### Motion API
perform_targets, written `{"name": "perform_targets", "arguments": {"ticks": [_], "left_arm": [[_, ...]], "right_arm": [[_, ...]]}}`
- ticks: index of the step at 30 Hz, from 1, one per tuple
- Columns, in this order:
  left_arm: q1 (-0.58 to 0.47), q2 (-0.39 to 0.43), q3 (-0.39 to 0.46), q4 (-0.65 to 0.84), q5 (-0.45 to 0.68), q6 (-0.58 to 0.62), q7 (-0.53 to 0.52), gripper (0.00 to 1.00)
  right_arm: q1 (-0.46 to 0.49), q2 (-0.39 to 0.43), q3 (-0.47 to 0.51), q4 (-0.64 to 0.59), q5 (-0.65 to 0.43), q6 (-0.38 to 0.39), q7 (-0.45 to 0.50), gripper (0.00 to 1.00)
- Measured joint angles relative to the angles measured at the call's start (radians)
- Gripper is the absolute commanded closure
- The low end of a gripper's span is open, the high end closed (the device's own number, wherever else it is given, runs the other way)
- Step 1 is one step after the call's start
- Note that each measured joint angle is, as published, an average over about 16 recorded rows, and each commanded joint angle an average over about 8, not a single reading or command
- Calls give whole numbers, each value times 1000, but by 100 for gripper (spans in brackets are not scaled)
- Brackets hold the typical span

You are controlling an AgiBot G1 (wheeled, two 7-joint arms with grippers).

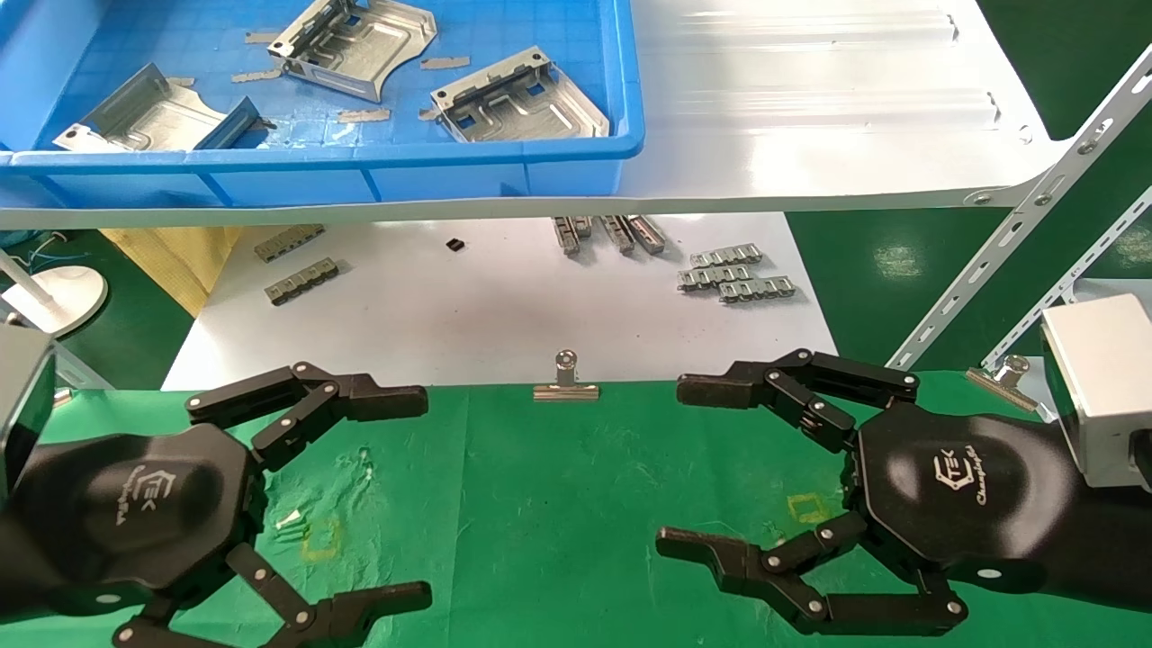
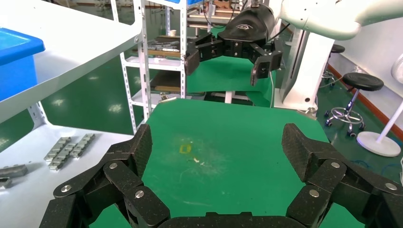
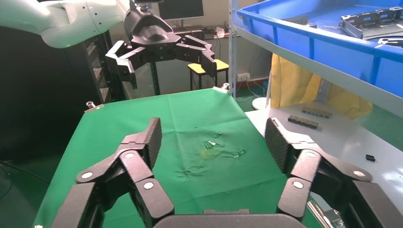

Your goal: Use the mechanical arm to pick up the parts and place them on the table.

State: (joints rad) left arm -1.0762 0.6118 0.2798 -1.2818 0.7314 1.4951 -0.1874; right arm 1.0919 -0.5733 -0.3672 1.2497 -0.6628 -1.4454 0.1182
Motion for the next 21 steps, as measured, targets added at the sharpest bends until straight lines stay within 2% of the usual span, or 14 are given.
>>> {"name": "perform_targets", "arguments": {"ticks": [21], "left_arm": [[0, 0, 0, 0, 0, 0, 0, 0]], "right_arm": [[0, 0, 0, 0, 0, 0, 0, 100]]}}
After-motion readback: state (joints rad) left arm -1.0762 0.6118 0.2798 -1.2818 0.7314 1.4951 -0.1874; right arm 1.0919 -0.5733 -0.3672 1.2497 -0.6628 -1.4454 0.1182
